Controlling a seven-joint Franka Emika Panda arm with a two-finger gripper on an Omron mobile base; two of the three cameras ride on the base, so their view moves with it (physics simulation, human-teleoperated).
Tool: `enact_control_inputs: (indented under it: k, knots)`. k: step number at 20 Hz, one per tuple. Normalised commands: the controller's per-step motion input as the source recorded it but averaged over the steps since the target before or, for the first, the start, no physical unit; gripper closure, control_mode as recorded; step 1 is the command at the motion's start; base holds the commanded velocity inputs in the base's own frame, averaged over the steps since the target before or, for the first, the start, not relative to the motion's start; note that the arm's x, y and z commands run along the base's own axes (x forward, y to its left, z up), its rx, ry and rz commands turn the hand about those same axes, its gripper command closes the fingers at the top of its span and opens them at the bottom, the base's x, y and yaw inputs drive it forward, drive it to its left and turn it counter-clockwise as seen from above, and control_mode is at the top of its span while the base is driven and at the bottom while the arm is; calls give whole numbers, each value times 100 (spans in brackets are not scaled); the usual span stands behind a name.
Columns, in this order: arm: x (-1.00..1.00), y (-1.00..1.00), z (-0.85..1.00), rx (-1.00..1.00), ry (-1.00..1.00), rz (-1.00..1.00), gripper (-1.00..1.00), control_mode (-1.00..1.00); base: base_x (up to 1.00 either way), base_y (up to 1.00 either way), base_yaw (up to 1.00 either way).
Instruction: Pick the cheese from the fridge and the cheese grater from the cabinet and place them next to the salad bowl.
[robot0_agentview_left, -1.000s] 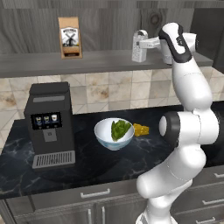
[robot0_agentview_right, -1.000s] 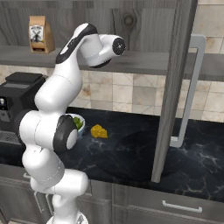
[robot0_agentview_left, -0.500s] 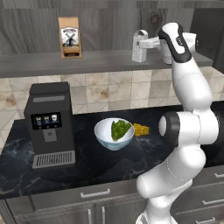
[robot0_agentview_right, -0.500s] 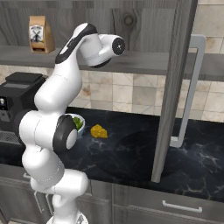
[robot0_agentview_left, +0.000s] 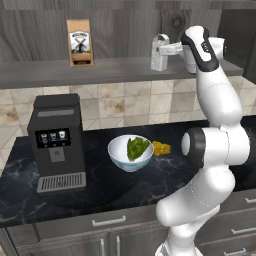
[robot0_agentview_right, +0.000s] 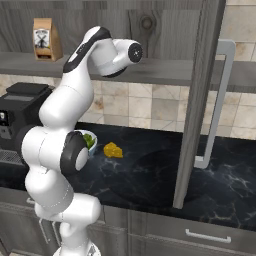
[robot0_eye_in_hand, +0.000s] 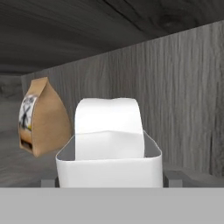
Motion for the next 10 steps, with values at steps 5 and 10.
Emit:
enact_control_inputs:
  k: [5,10]
  knots:
    - [-26,1,2,0,-4,-4,100,-100,0,0,0]
    - [-55,-8,7,0,0,-12,100,-100,0,0,0]
